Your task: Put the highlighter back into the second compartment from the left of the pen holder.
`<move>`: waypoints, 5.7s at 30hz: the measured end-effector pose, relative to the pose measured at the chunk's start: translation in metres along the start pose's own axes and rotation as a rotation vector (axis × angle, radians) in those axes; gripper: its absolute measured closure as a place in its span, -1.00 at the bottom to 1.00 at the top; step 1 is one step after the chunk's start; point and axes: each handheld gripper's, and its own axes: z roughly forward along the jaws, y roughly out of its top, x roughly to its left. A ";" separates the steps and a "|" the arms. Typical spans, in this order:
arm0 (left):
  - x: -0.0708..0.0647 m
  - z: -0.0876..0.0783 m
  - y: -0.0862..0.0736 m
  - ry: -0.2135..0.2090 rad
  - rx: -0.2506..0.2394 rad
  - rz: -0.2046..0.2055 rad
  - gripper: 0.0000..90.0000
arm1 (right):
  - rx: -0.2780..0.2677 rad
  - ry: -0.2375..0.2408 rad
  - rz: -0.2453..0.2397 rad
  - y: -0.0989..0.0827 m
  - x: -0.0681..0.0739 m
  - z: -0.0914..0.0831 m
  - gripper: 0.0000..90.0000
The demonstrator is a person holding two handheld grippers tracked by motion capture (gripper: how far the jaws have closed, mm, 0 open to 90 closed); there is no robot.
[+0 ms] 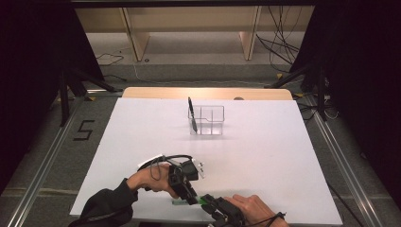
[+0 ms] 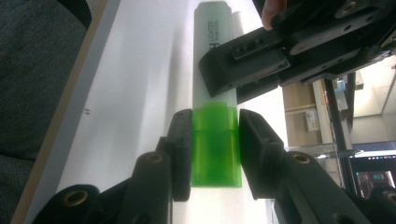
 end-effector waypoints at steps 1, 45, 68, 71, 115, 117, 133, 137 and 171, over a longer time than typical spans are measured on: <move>0.000 0.000 0.000 -0.003 0.002 -0.003 0.70 | 0.003 0.000 -0.011 0.000 0.000 0.000 0.49; 0.030 -0.046 -0.049 0.393 -0.749 -0.370 0.71 | -0.093 0.021 0.995 -0.047 -0.039 -0.015 -0.27; 0.064 -0.072 -0.007 0.546 -1.003 -0.465 0.71 | -0.100 -0.054 1.256 -0.071 -0.039 -0.034 -0.40; 0.071 -0.073 -0.005 0.558 -1.018 -0.474 0.71 | -0.100 -0.046 1.255 -0.070 -0.037 -0.036 -0.40; 0.139 -0.082 0.048 0.692 -1.106 -0.563 0.71 | -0.126 -0.043 1.315 -0.073 -0.035 -0.041 -0.45; 0.141 -0.081 0.050 0.697 -1.102 -0.565 0.71 | -0.127 -0.041 1.314 -0.073 -0.035 -0.041 -0.45; 0.149 -0.068 0.055 0.730 -1.090 -0.574 0.71 | -0.128 -0.028 1.307 -0.072 -0.034 -0.040 -0.45; 0.151 -0.066 0.055 0.736 -1.089 -0.580 0.71 | -0.127 -0.025 1.300 -0.071 -0.033 -0.039 -0.45; 0.106 -0.088 -0.001 0.490 -0.987 -0.587 -0.59 | -0.111 -0.008 1.293 -0.070 -0.032 -0.036 -0.45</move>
